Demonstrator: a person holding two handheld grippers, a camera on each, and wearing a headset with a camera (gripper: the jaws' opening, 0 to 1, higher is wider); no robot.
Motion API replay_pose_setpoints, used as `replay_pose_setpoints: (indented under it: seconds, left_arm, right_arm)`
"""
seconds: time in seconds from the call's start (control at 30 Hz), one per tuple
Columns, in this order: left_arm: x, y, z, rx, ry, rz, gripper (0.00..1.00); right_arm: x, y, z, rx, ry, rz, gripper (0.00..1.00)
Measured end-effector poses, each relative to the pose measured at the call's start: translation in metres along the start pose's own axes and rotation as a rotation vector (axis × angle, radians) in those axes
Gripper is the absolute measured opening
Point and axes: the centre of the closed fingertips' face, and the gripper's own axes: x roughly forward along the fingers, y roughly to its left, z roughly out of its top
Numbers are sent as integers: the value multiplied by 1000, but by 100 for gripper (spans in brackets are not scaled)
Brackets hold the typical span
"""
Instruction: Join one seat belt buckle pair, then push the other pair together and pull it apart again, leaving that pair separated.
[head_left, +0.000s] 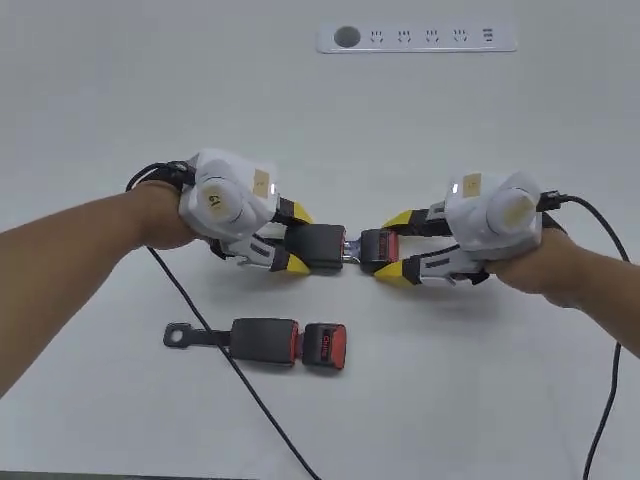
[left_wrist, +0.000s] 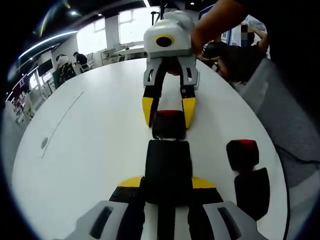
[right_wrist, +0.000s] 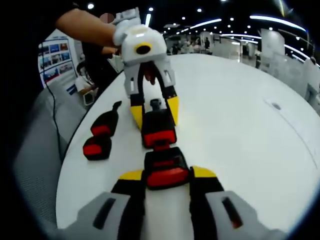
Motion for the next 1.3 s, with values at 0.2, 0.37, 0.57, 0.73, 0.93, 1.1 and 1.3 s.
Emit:
replay_pose_setpoints:
  seconds: [0.2, 0.37, 0.57, 0.73, 0.93, 1.1, 1.3]
  left_arm:
    - [-1, -2, 0, -7, -4, -4, 33]
    - [-1, -2, 0, -15, -5, -2, 33]
    - [-1, -2, 0, -15, -5, -3, 33]
    - [-1, -3, 0, -11, 3, -4, 34]
    - [-1, -2, -2, -9, 8, -4, 34]
    - [-1, -3, -1, -5, 17, -5, 34]
    - [0, -4, 1, -7, 19, -5, 34]
  right_arm:
    - [4, 1, 2, 31, 3, -38, 33]
    - [5, -1, 1, 38, 10, -78, 33]
    - [6, -5, -1, 20, 62, -95, 34]
    - [7, -4, -3, -6, 86, -105, 34]
    - [8, -4, -5, -36, 127, -101, 34]
    - [8, -5, -6, -48, 133, -105, 34]
    - [7, -4, -7, -50, 137, -106, 34]
